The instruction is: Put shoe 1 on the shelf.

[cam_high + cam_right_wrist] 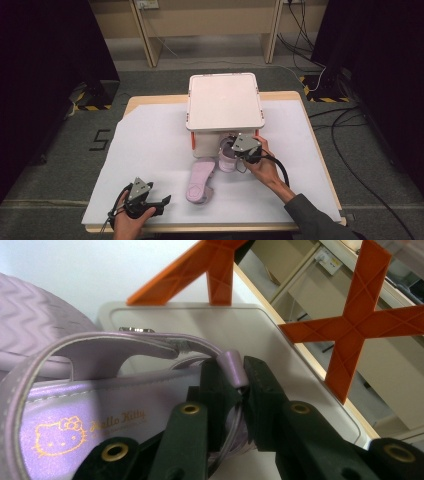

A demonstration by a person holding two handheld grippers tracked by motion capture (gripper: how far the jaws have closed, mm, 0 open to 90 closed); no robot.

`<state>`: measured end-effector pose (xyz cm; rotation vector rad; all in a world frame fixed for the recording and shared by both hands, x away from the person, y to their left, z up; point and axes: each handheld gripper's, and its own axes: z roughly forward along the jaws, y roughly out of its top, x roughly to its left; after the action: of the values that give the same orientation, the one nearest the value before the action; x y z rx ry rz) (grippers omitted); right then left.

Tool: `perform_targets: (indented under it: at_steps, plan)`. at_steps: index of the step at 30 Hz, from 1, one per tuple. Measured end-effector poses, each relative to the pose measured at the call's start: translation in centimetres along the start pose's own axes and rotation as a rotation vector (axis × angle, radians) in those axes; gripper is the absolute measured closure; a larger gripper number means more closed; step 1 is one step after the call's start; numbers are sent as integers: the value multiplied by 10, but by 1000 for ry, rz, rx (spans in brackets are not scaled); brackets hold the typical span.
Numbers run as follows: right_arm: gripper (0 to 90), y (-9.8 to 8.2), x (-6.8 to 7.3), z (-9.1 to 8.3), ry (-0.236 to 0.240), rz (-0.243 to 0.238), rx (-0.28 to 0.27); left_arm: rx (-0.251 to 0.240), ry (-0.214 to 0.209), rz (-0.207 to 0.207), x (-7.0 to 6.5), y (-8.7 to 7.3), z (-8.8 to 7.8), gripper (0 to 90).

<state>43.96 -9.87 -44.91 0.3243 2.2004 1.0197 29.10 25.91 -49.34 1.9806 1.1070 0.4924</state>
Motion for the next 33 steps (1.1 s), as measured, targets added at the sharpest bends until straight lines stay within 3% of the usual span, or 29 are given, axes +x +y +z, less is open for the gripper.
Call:
perform_targets:
  at_steps: [2, 3, 4, 10, 13, 16, 18, 21, 22, 24, 25, 28, 29, 30, 33]
  plan:
    - [782, -2, 1, 5, -8, -3, 13, 1, -1, 1, 0, 0, 0, 169]
    - [703, -3, 1, 8, -1, 4, 27, 1, -3, 2, -1, 0, 0, 169]
    - [703, -3, 1, 8, -1, 4, 27, 1, -3, 2, -1, 0, 0, 168]
    - [551, -4, 0, 5, -2, 85, 50, 4, -5, 6, -2, 0, 1, 168]
    - [492, -3, -2, -4, 6, 133, 42, -1, -4, 5, -2, 0, 0, 169]
    - [478, -2, -4, -12, 3, 149, 19, 3, -4, 6, -1, 0, 0, 168]
    - [424, -1, -5, -24, 26, 209, -15, 3, -9, 11, -2, 0, 0, 168]
    - [393, -1, -3, -33, 49, 249, -21, 1, -7, 13, -2, 0, 0, 168]
    - [360, -4, 1, -42, 69, 285, -24, 1, -6, 11, -2, 0, 0, 169]
    - [347, -5, 3, -44, 81, 298, -28, 1, -6, 10, -2, 0, 0, 168]
    - [301, -11, 9, -51, 108, 332, -26, 0, -7, 11, -2, 0, 0, 168]
    - [279, -15, 13, -55, 126, 341, -5, 0, -9, 12, -3, 0, 0, 168]
    - [221, -20, 17, -58, 124, 369, 22, 5, -8, 15, -3, 0, 0, 168]
    - [218, -22, 19, -58, 128, 375, 29, 4, -7, 13, -3, 0, 0, 169]
    - [195, -28, 28, -55, 134, 370, 57, 4, -8, 12, -2, 0, 0, 168]
